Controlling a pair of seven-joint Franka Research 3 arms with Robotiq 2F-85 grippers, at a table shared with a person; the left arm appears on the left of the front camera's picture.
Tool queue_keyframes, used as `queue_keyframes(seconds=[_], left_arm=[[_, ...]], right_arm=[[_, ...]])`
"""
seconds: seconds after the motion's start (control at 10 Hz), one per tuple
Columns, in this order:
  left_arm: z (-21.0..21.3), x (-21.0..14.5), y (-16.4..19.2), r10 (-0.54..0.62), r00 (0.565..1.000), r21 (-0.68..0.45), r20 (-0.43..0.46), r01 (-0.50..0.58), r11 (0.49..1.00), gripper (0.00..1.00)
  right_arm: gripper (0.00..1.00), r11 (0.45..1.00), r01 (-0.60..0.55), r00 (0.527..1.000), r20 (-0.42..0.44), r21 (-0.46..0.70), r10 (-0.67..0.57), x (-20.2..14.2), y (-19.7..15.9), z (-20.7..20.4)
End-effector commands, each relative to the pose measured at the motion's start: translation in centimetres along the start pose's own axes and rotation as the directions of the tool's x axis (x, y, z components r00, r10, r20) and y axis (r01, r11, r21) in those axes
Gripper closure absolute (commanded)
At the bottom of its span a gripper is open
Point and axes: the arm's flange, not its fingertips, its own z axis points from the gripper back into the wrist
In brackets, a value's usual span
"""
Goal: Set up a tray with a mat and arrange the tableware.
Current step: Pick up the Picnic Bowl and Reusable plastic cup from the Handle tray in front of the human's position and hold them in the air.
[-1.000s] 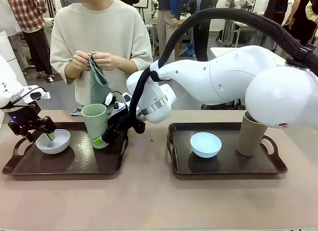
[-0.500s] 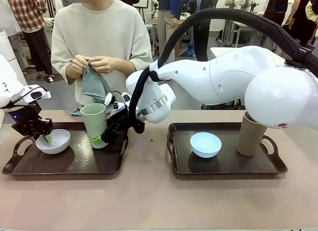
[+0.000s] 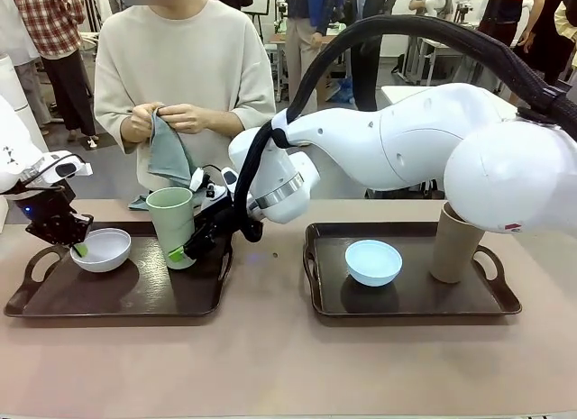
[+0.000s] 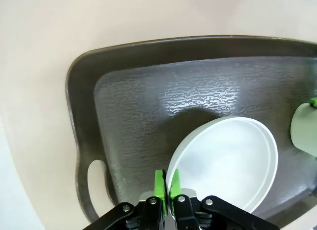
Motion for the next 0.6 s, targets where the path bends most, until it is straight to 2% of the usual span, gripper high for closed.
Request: queue_keyframes(seconds=[0.0,0.2,0.3,0.5], left_arm=[[0.4,-0.5,-0.3,0.009,1.000,0.001,-0.023,-0.009,1.000,1.00],[4.5,-2.1,-1.4,0.017,0.997,-0.022,-0.073,-0.019,1.000,1.00],[7.2,-2.9,-1.9,0.022,0.998,-0.041,-0.066,-0.024,0.999,1.00],[14.1,-4.6,-2.5,0.010,1.000,-0.031,0.017,-0.009,0.999,1.00]], right_arm=[[1.00,0.999,0.005,1.000,-0.026,-0.048,-0.006,0.4,0.3,1.4],[1.00,0.997,-0.019,0.999,-0.031,-0.079,0.017,3.9,3.0,5.1],[1.00,0.993,-0.044,0.998,-0.040,-0.113,0.040,6.0,4.6,7.2],[1.00,0.978,-0.085,0.996,-0.049,-0.191,0.077,9.6,7.4,10.6]])
